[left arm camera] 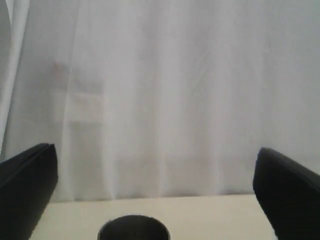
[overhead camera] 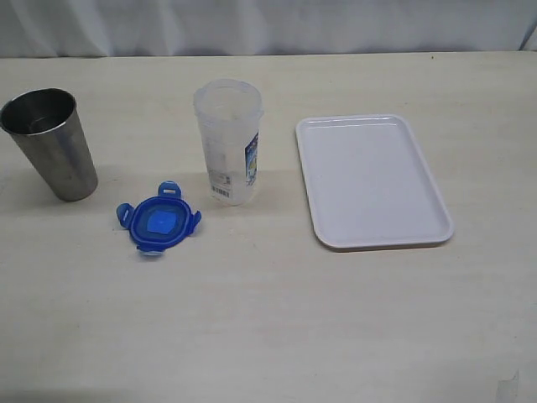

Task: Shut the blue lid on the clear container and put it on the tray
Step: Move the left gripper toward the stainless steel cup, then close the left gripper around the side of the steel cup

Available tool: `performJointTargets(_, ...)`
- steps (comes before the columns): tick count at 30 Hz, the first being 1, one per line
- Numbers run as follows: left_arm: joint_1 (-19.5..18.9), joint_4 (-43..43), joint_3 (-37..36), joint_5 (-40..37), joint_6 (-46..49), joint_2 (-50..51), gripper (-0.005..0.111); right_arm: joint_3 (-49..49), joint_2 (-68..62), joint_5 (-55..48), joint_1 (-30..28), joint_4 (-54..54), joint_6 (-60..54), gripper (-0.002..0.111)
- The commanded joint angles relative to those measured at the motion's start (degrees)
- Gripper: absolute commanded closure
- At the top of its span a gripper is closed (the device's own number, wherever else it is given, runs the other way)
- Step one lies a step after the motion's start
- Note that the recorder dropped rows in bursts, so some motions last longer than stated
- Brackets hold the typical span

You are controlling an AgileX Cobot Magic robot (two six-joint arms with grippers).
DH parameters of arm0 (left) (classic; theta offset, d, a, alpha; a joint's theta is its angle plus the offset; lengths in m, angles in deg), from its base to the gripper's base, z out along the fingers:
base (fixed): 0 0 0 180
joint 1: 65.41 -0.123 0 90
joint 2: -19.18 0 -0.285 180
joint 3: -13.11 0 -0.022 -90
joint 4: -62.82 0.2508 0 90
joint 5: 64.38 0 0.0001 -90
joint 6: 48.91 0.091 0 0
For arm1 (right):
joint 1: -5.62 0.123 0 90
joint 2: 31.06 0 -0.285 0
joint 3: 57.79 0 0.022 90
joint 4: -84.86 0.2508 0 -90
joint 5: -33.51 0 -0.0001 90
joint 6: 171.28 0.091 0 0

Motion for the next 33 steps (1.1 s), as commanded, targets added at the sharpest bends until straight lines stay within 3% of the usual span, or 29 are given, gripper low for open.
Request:
performJointTargets(1,0.03,-0.54,4.01,4.02,0.24,17.48,0.002,-0.12,0.08,0.01,-0.23,-0.49,-0.47,0.104)
performJointTargets(5,0.03,-0.54,4.4,11.8,0.24,30.73,0.002,-0.12,0.08,0.01,-0.23,-0.49,-0.47,0.104)
performJointTargets(8,0.03,-0.54,4.4,14.17,0.34,34.94,0.002,-0.12,0.08,0.01,-0.23,-0.49,-0.47,0.104)
performJointTargets(18,0.03,-2.29,4.55,15.25,3.37,35.6,0.002,-0.12,0.08,0.01,-0.23,-0.49,-0.47,0.104)
performJointTargets(24,0.03,-8.2,4.69,13.79,8.18,35.6,0.002,-0.12,0.08,0.01,-0.23,-0.49,-0.47,0.104)
performJointTargets(33,0.03,-7.93,4.77,12.77,8.4,36.82,0.002,-0.12,0.08,0.01,-0.23,-0.49,-0.47,0.104)
